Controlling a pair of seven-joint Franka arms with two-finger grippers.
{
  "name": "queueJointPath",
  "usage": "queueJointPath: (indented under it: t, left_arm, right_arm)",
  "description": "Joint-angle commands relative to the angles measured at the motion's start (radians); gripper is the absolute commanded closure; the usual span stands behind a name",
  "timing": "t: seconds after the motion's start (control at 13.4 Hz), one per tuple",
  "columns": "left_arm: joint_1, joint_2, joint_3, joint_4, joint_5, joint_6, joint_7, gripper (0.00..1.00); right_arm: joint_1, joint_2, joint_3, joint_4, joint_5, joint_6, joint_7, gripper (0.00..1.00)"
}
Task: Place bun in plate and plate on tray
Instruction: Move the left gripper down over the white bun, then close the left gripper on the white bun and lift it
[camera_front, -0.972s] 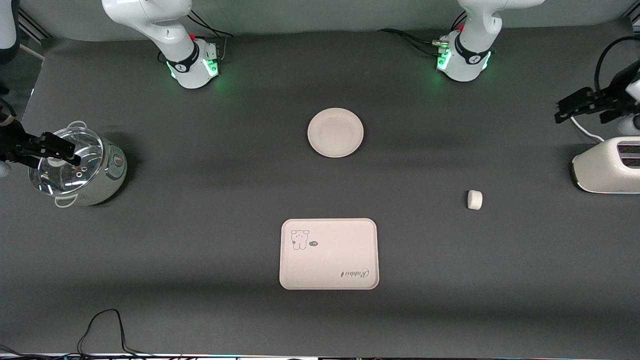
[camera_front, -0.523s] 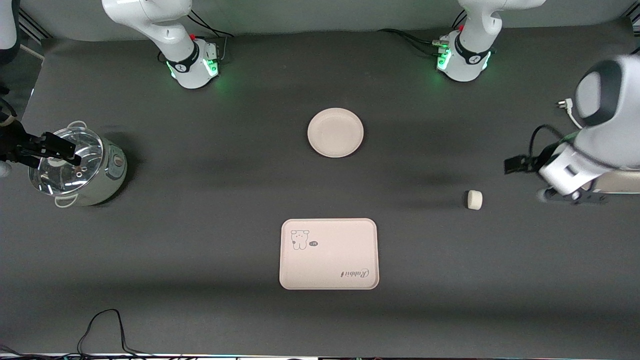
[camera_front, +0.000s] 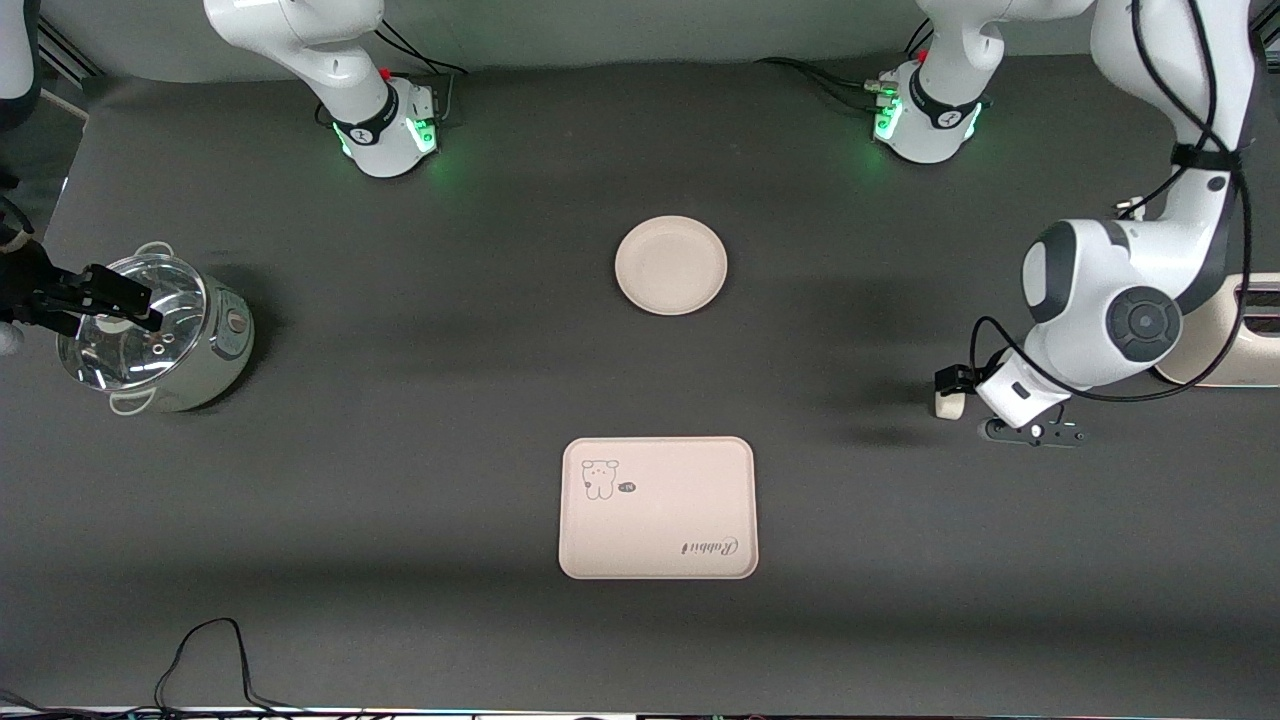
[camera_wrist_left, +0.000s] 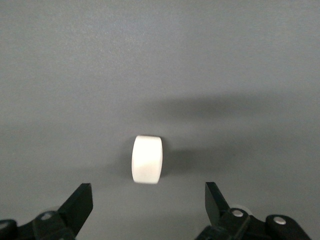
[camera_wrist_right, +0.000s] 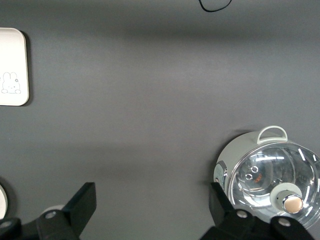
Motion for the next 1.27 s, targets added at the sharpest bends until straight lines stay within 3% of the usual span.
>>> queueJointPath:
  t: [0.0,0.37,0.67,0.9,1.2]
  left_arm:
    - [-0.011,0.001,0.009,-0.101,0.0,0.143,-0.014,0.0]
    - [-0.01,0.065,0.009,-0.141,0.0,0.248,-0.037,0.0]
    - [-0.027,0.082,0.009,-0.14,0.0,0.256,-0.077,0.01]
    - [-0.024,0.094,0.009,-0.135,0.0,0.274,-0.075,0.09]
    - [-0.024,0.105,0.009,-0.131,0.0,0.28,-0.071,0.3]
  right_arm:
    - [0.002,-0.018,-0.001,-0.012,0.001,-0.001,0.01,0.0]
    - [0.002,-0.017,-0.001,-0.012,0.001,-0.001,0.012,0.0]
    - [0.002,-0.017,-0.001,-0.014,0.001,-0.001,0.012,0.0]
    - [0.002,-0.017,-0.001,-0.014,0.001,-0.001,0.01,0.0]
    - [0.002,-0.017,-0.001,-0.014,0.001,-0.001,0.01,0.0]
